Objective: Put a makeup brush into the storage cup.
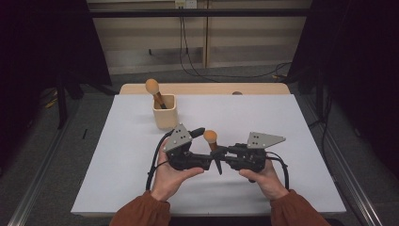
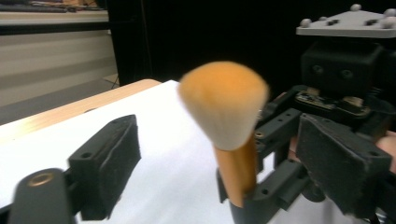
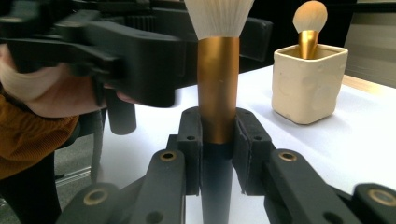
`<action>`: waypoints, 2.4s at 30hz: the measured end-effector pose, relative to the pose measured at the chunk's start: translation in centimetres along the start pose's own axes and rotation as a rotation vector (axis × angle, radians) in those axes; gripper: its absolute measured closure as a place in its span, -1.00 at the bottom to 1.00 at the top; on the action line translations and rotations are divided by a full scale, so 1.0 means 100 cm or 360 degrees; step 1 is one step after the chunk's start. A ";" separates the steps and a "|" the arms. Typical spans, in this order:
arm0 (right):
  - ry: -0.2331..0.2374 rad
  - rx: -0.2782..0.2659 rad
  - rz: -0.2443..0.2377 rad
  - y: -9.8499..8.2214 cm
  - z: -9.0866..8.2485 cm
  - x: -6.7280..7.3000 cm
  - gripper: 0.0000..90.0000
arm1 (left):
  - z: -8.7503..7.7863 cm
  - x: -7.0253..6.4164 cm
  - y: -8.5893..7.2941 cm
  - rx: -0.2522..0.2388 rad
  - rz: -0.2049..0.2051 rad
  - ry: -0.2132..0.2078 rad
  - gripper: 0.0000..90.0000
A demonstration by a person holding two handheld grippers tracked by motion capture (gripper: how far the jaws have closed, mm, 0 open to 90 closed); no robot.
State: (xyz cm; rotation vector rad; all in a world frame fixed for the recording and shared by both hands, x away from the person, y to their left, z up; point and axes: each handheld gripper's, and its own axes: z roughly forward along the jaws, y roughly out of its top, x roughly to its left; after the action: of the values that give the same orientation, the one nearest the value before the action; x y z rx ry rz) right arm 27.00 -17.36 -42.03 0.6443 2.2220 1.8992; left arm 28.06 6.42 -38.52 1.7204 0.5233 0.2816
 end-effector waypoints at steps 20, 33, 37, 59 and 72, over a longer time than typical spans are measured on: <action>-0.0026 -0.0023 -0.0007 -0.001 0.001 0.001 0.66 | 0.003 -0.001 -0.003 -0.0004 -0.0050 -0.0109 0.11; -0.0058 -0.0040 0.0008 -0.001 0.000 0.000 0.66 | 0.005 0.000 -0.004 -0.0010 -0.0119 -0.0170 0.36; -0.0058 -0.0042 0.0007 -0.001 0.000 0.000 0.66 | 0.005 0.002 -0.005 -0.0023 -0.0131 -0.0167 0.51; -0.0073 -0.0038 0.0025 0.000 0.000 0.001 0.58 | 0.005 0.004 -0.004 -0.0024 -0.0130 -0.0201 0.61; -0.0103 0.0037 -0.0001 -0.002 0.002 0.001 0.12 | 0.003 0.007 -0.004 -0.0045 -0.0130 -0.0177 0.61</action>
State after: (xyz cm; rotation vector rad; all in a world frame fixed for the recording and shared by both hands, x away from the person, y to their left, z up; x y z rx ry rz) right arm 26.91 -17.12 -42.28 0.6979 2.2077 1.8275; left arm 28.74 6.55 -39.01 1.6723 0.5041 0.1332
